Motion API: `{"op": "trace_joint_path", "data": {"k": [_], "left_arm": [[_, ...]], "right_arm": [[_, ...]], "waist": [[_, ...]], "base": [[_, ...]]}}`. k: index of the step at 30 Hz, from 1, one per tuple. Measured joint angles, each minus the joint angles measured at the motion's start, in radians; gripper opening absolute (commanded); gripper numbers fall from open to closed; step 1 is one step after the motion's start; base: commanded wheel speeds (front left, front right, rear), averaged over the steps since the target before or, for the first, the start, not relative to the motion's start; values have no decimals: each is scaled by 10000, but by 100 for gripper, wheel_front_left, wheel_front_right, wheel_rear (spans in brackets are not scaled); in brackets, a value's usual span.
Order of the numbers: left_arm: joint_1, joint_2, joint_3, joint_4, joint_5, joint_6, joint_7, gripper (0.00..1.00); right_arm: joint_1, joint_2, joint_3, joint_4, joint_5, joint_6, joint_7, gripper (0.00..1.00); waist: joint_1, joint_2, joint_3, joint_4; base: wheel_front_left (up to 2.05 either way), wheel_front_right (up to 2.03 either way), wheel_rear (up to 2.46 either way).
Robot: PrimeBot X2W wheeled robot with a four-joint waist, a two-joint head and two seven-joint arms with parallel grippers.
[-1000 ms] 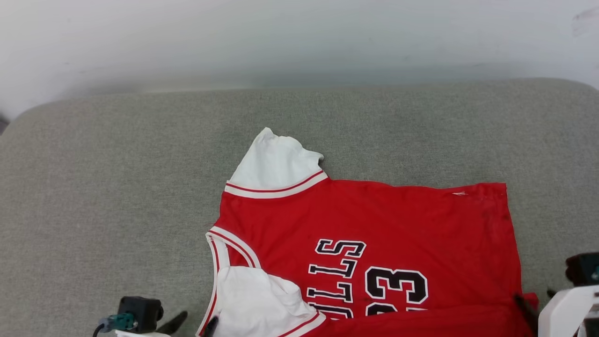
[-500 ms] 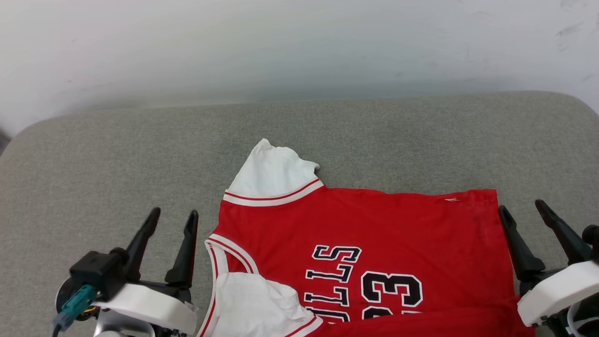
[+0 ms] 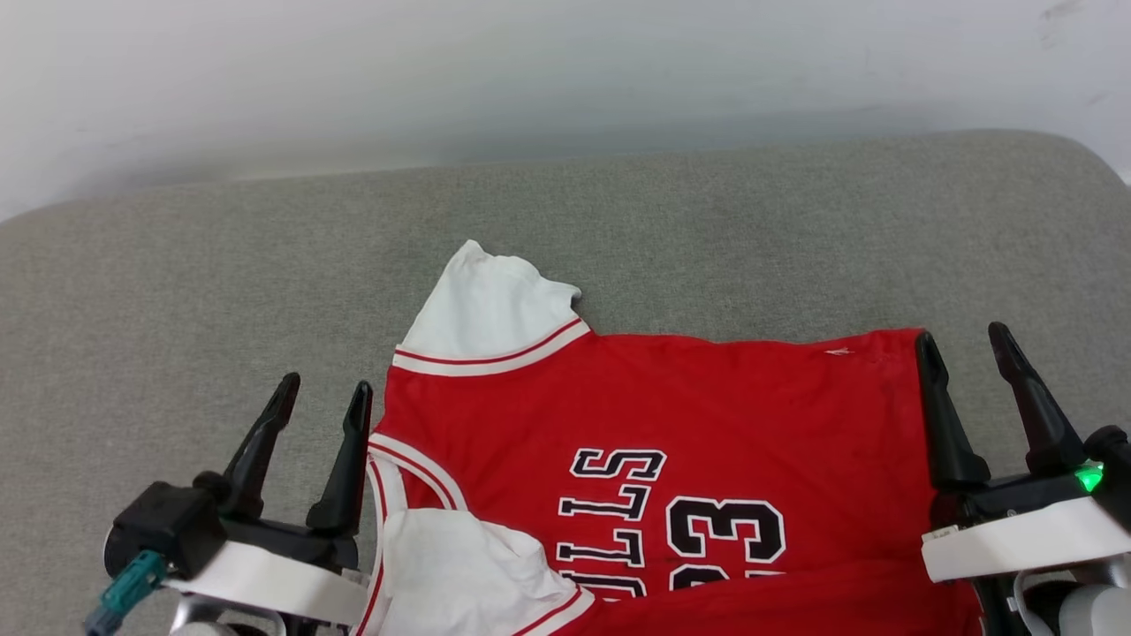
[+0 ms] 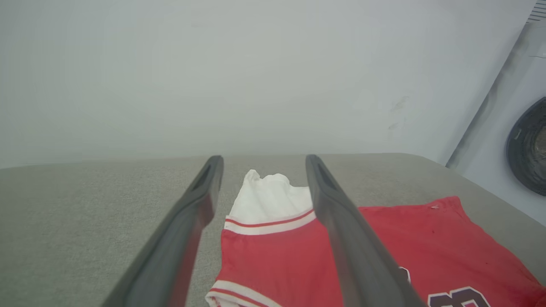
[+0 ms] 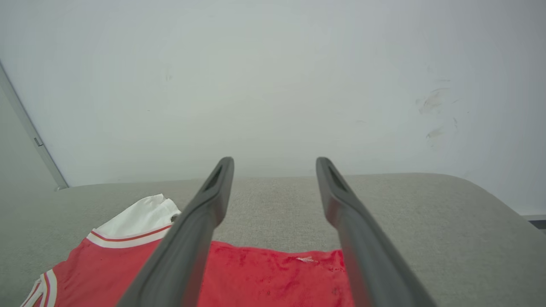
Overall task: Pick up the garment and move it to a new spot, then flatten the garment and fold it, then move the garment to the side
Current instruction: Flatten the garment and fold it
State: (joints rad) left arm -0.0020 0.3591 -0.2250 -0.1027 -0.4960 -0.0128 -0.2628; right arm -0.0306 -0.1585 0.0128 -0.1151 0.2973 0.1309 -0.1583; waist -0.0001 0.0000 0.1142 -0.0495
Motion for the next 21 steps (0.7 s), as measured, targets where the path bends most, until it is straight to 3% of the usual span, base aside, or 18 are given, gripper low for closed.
{"op": "trace_joint_path", "data": {"k": [4, 12, 15, 21], "left_arm": [[-697, 232, 10, 600, -94, -485, 169, 100], [-3349, 1515, -324, 1358, -500, -1007, 2445, 100], [-4820, 2309, -857, 1847, -917, -1106, 4391, 100], [-6856, 3315, -1143, 2401, -2288, -1162, 7927, 100]], "right_arm": [[-310, 171, -88, 48, -322, 0, -119, 100], [-781, 533, 309, 50, -593, 0, -284, 100], [-1047, 717, 435, 157, -690, 0, -416, 100], [-1335, 926, 604, 332, -708, 0, -610, 100]], "waist": [[0, 0, 360, -253], [1, 1, 1415, -925], [2, 0, 1999, -1322], [2, 0, 2731, -1993]], "base": [[0, 0, 0], [0, 0, 0], [0, 0, 0], [0, 0, 0]]}}
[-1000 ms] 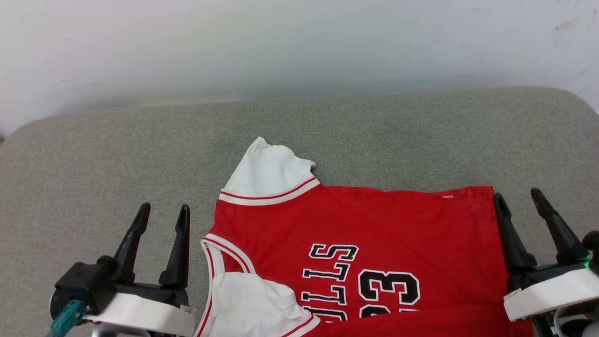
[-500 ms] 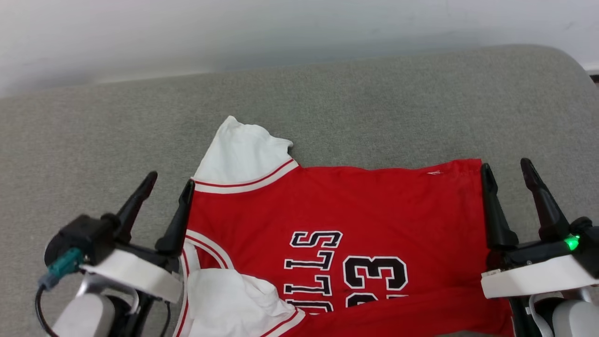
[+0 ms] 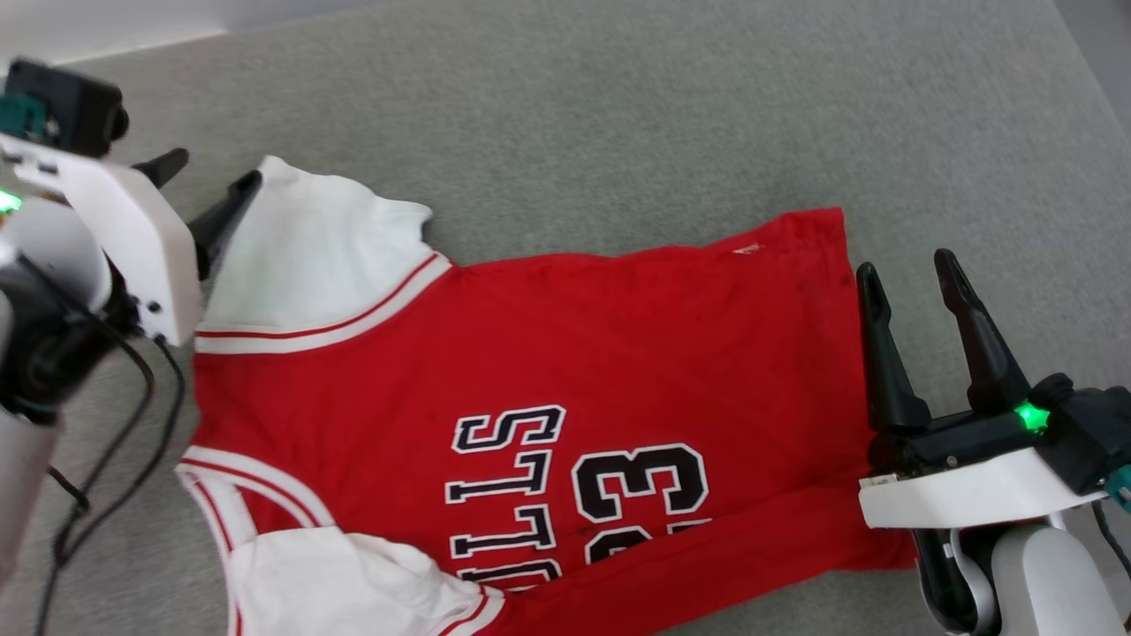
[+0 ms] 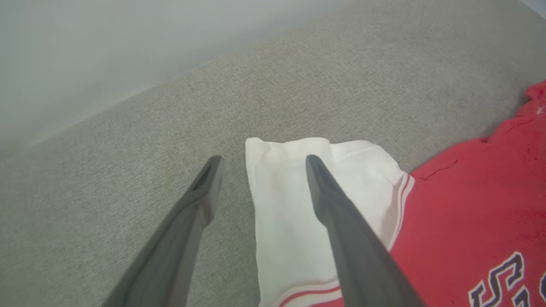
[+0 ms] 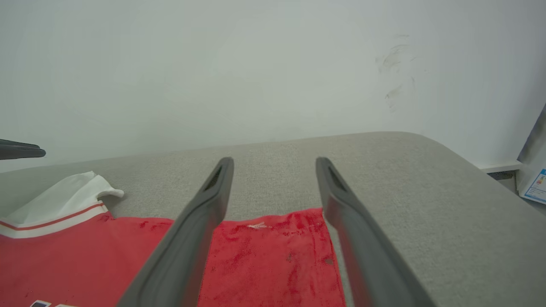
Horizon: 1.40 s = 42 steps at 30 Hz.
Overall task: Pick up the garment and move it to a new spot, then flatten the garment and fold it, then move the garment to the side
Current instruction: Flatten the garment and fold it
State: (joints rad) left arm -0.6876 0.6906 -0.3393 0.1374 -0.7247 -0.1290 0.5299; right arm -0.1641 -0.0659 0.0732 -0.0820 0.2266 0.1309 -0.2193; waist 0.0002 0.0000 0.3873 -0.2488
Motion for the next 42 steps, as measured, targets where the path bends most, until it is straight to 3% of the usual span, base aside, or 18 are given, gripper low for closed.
{"op": "trace_joint_path", "data": {"k": [5, 10, 19, 27, 28, 29, 30, 42], "left_arm": [[-997, 433, -251, 332, -732, 157, 2757, 100], [-1631, 754, -424, 639, -892, 253, 4021, 100], [-2127, 999, -426, 1275, -458, 746, 4230, 100], [-2145, 1007, -510, 1574, -596, 673, 4311, 98], [-2127, 936, -512, 1588, -686, 650, 4324, 45], [-2121, 928, -541, 1574, -721, 568, 4289, 6], [-2079, 901, -560, 1584, -732, 499, 4203, 0], [-1372, 73, -276, 1613, -1505, 119, 1868, 0]], "right_arm": [[-53, 75, 86, 211, 33, 0, -125, 100], [-239, 119, 222, 537, 138, 0, -224, 100], [-433, 132, 433, 874, 472, 0, -368, 100], [-552, 132, 420, 1007, 499, 0, -412, 100], [-556, 132, 416, 1026, 451, 0, -412, 100], [-563, 132, 405, 1045, 428, 0, -412, 100], [-578, 134, 389, 1051, 382, 0, -414, 100], [-541, 132, 23, 1154, -184, 0, 259, 100]], "waist": [[1, 0, 488, -463], [1, 0, 861, -832], [0, 0, 1356, -1213], [-1, 0, 1587, -1307], [-1, -1, 1585, -1290], [-1, 0, 1574, -1272], [-1, 0, 1554, -1252], [-1, 0, 655, -646]], "base": [[0, 0, 0], [0, 0, 0], [0, 0, 0], [0, 0, 0], [0, 0, 0], [0, 0, 0], [0, 0, 0], [0, 0, 0]]}}
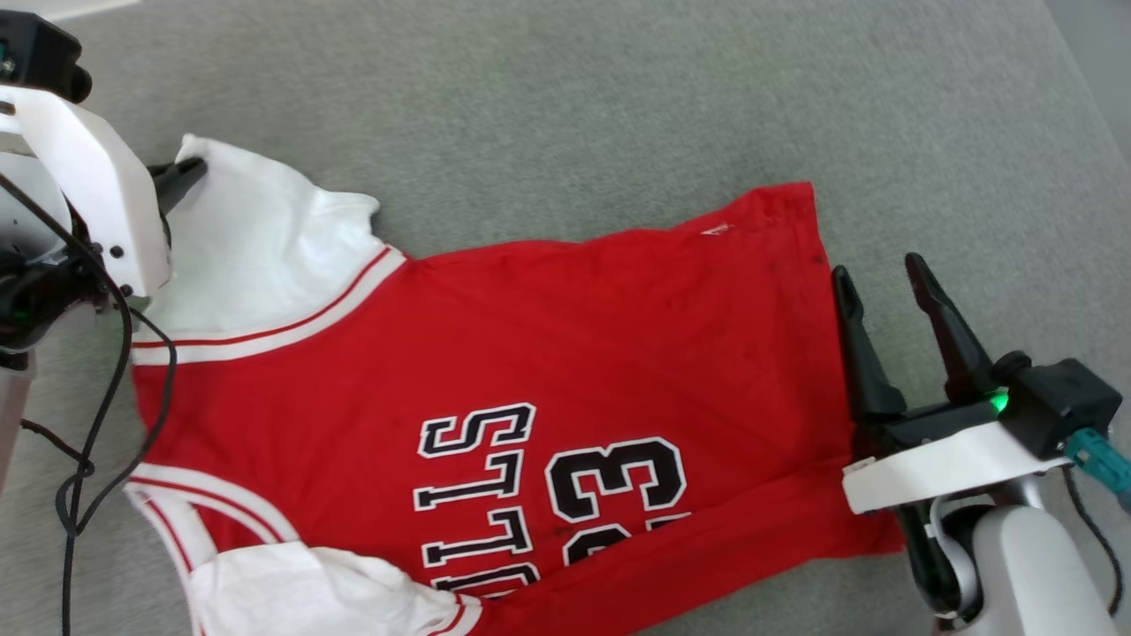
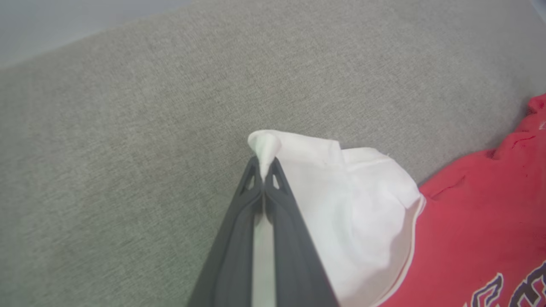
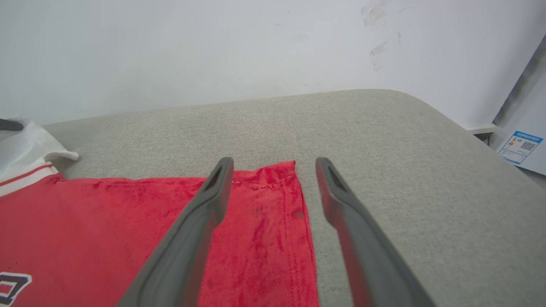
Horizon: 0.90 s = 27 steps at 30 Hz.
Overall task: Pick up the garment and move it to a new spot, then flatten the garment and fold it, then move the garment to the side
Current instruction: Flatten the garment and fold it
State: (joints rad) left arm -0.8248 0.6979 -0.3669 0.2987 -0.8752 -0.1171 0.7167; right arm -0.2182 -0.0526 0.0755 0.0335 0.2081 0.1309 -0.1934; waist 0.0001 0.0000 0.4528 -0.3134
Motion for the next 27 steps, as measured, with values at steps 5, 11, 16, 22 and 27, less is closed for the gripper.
{"op": "trace_joint_path", "data": {"k": [5, 11, 16, 22, 27], "left_arm": [[276, -38, -360, -761, 42, -98, -949, 0], [648, -19, -1342, -2556, -182, -121, -1793, 0], [957, 282, -1988, -3712, -328, -136, -2357, 0], [1101, 527, -2259, -4771, -347, -136, -2721, 0], [1364, 663, -2397, -5369, -299, -136, -2895, 0]], "right_arm": [[30, -541, -320, -180, -293, 0, 1383, 100], [-202, -2159, 75, -387, -98, 6, 4309, 100], [-1074, -3712, 349, -437, 744, 2, 7116, 100], [-2159, -5177, 1103, -104, 1331, 2, 9494, 100], [-2796, -5317, 1264, 577, 1549, 2, 10418, 100]], "waist": [[0, 0, -440, 537], [-1, 0, -851, 1304], [-1, 0, -988, 1940], [-1, 0, -850, 2551], [-1, 0, -550, 2992]], "base": [[0, 0, 0], [0, 0, 0], [0, 0, 0], [0, 0, 0], [0, 0, 0]]}}
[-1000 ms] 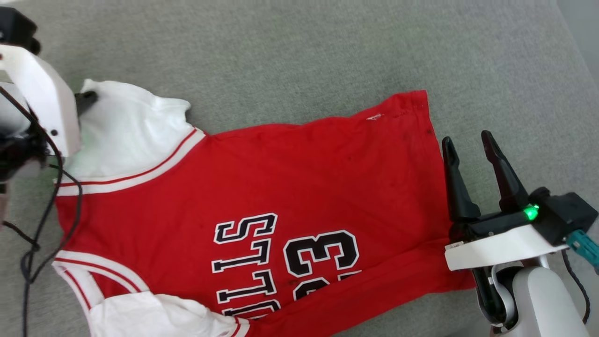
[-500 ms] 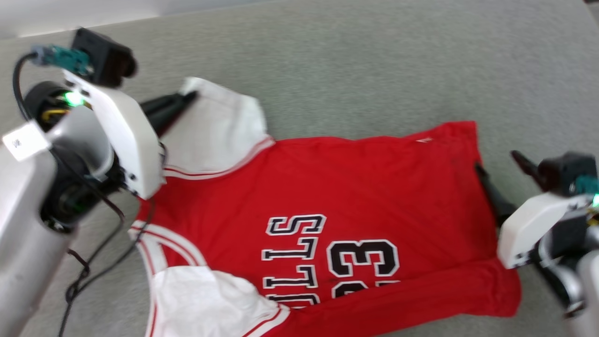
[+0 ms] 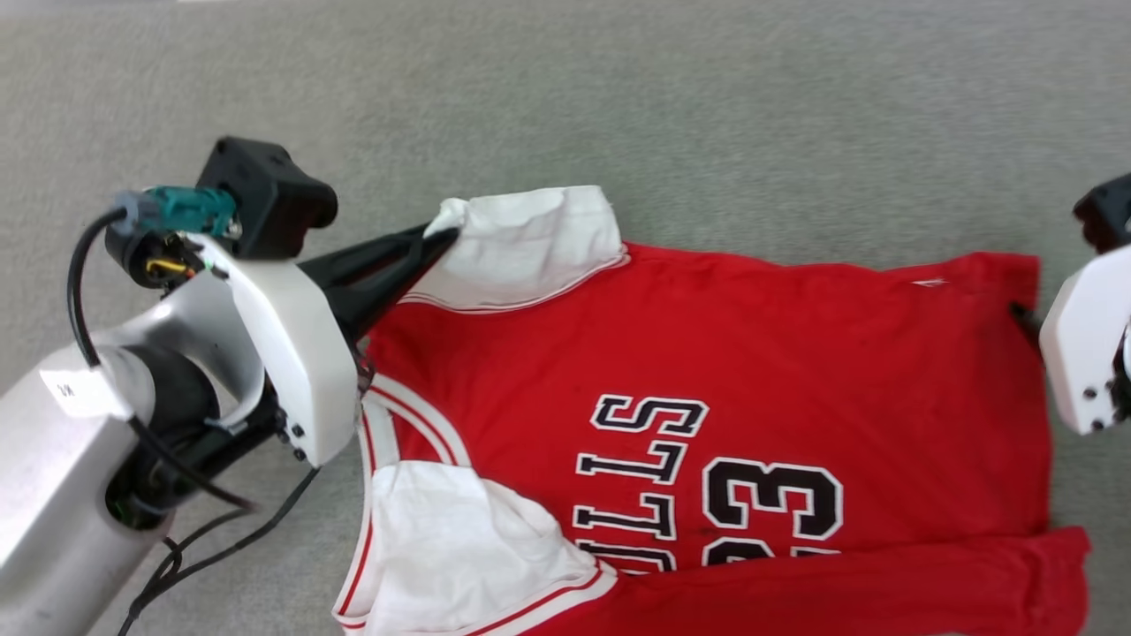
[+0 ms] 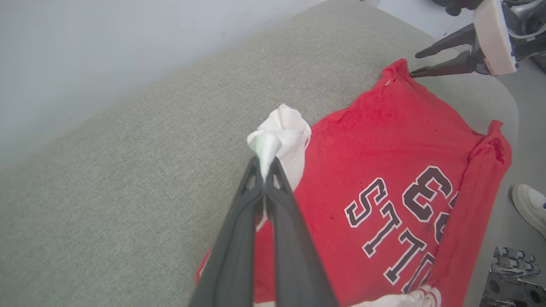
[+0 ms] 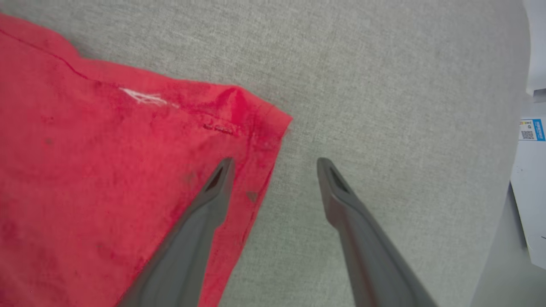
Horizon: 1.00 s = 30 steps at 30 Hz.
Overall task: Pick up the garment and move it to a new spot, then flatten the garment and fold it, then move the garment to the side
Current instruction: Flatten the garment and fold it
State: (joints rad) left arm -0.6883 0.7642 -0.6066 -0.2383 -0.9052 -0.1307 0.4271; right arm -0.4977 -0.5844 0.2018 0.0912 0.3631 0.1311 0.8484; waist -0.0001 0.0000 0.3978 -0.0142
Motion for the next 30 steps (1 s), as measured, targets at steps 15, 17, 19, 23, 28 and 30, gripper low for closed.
{"op": "trace_joint_path", "data": {"k": [15, 17, 19, 23, 28, 30], "left_arm": [[489, 8, -276, -585, 665, 253, -470, 0], [530, 8, -190, -535, 652, 343, -617, 0], [689, 52, -127, -491, 631, 360, -688, 0], [991, 107, -92, -387, 550, 481, -853, 0], [1583, 215, 105, -265, 435, 805, -1285, 0], [1925, 288, 161, -293, 314, 884, -1415, 0]], "right_arm": [[-654, 167, 107, 1258, 169, -29, 477, 0], [-640, 221, 221, 1312, 244, -19, 305, 0], [-600, 299, 228, 1371, 290, -19, 67, 0], [-557, 303, 221, 1356, 316, -2, -619, 0], [-284, 230, 33, 1231, 652, -2, -1239, 0], [-58, 222, -71, 1035, 811, 0, -1361, 0]], "waist": [[0, 0, 762, 848], [0, 0, 695, 839], [0, 0, 592, 808], [0, 0, 301, 699], [0, 0, -243, 537], [1, 0, -500, 473]], "base": [[0, 0, 0], [0, 0, 0], [0, 0, 0], [0, 0, 0], [0, 0, 0], [0, 0, 0]]}}
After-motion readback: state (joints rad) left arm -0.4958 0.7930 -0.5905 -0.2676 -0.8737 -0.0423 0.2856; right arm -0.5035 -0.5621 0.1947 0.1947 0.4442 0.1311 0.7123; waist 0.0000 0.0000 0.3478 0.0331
